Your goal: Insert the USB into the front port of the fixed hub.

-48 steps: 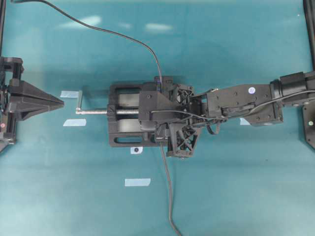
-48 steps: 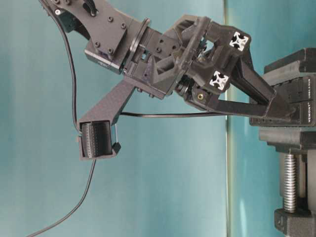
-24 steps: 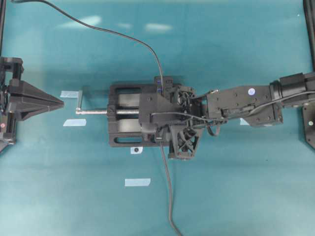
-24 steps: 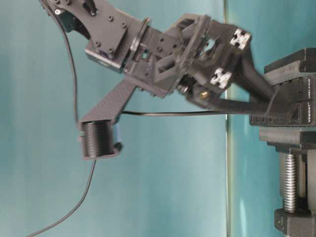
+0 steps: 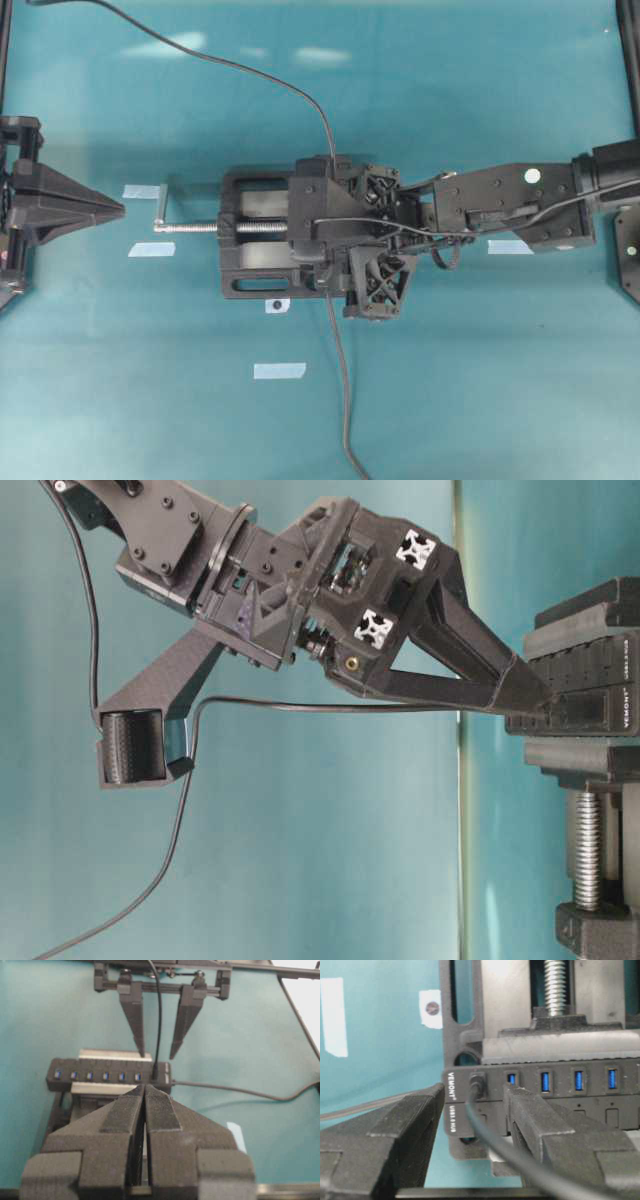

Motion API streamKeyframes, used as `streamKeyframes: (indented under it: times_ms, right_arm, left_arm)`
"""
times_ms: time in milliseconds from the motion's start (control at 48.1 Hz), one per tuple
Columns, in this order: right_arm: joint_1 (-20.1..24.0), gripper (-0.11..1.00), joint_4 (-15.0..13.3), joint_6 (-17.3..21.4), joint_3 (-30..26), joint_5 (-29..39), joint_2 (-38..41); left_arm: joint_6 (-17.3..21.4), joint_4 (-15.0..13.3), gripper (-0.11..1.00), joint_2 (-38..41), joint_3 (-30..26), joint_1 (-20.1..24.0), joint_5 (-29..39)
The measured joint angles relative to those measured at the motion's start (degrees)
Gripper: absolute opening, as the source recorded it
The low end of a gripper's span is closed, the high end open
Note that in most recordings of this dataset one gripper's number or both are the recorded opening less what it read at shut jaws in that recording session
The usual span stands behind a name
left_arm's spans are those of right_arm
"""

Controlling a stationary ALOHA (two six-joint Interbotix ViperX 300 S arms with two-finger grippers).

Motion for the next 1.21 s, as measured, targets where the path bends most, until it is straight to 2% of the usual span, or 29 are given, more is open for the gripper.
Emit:
streamKeyframes:
  times_ms: [270,520,853,1206]
  right_arm:
    - [-0.09,0.58,0.0,0.0,0.09,0.0,-0.79]
    - [-0.09,0.58,-0.09,0.0,3.08,-0.53,-3.87]
    - [-0.09,0.58,-0.09,0.0,7.82,-5.1,-9.93]
    - [0.09,0.58,0.09,0.0,11.25,-9.05,-12.22]
  left_arm:
    - [0.09,0.0,0.0,0.0,0.0,0.0,-0.09]
    - [-0.09,0.0,0.0,-0.09,0.0,0.0,0.0]
    - [-0.09,0.0,0.0,0.0,0.0,0.0,0.0]
    - [-0.09,0.0,0.0,-0.09,0.0,0.0,-0.09]
